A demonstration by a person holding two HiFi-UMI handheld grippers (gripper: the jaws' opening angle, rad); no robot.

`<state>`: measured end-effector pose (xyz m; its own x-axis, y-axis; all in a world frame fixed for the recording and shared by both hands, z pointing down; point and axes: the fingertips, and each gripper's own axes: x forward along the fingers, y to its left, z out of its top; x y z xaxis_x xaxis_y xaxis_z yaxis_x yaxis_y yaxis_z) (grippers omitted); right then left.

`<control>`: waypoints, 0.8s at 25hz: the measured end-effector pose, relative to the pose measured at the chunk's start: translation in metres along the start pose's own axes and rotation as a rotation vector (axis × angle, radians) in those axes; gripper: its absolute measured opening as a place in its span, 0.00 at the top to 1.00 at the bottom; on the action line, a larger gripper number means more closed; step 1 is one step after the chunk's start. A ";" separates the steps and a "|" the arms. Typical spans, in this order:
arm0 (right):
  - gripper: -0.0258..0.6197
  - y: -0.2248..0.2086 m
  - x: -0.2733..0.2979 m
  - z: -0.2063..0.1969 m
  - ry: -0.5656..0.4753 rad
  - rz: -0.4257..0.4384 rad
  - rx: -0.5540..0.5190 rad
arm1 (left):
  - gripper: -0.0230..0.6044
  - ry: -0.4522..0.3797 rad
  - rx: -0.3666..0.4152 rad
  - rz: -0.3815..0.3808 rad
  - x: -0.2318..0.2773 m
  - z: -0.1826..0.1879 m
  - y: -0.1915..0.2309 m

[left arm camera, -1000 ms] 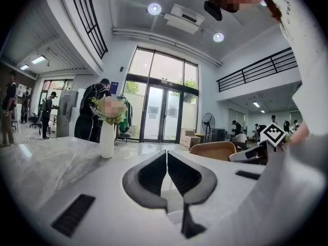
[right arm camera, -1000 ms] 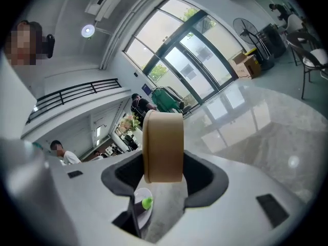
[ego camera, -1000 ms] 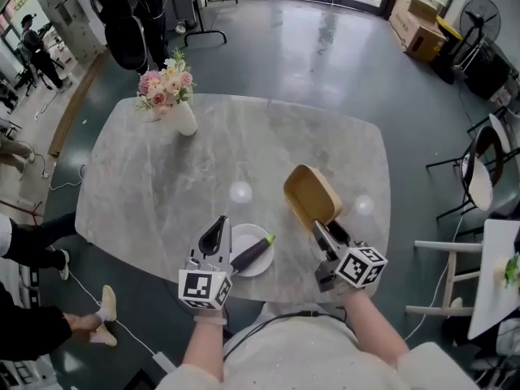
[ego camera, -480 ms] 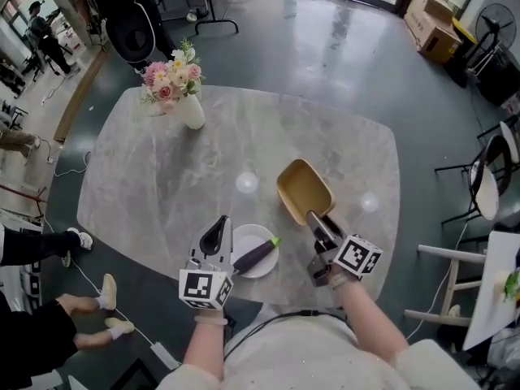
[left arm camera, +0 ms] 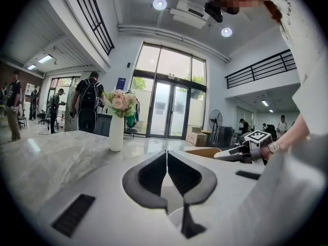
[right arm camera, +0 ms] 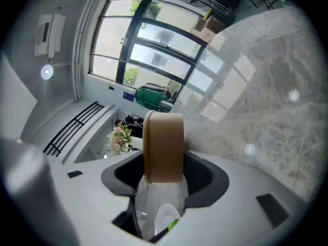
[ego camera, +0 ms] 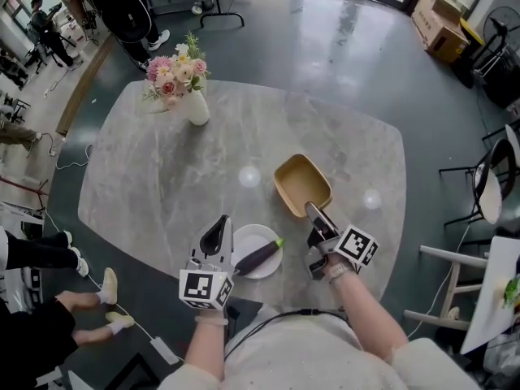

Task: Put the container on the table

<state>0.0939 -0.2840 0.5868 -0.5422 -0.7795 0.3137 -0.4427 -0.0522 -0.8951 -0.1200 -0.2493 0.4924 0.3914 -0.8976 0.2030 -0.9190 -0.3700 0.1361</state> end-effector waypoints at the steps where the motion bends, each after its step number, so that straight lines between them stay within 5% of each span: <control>1: 0.59 -0.001 0.001 0.001 0.000 -0.001 0.006 | 0.95 0.001 -0.001 0.002 0.000 0.000 0.001; 20: 0.50 0.022 0.019 -0.017 0.140 0.181 0.022 | 0.95 0.003 -0.022 0.015 0.006 -0.002 0.009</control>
<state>0.0620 -0.2892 0.5780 -0.7058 -0.6835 0.1866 -0.3140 0.0657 -0.9471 -0.1259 -0.2573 0.4965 0.3778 -0.9021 0.2085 -0.9235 -0.3513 0.1539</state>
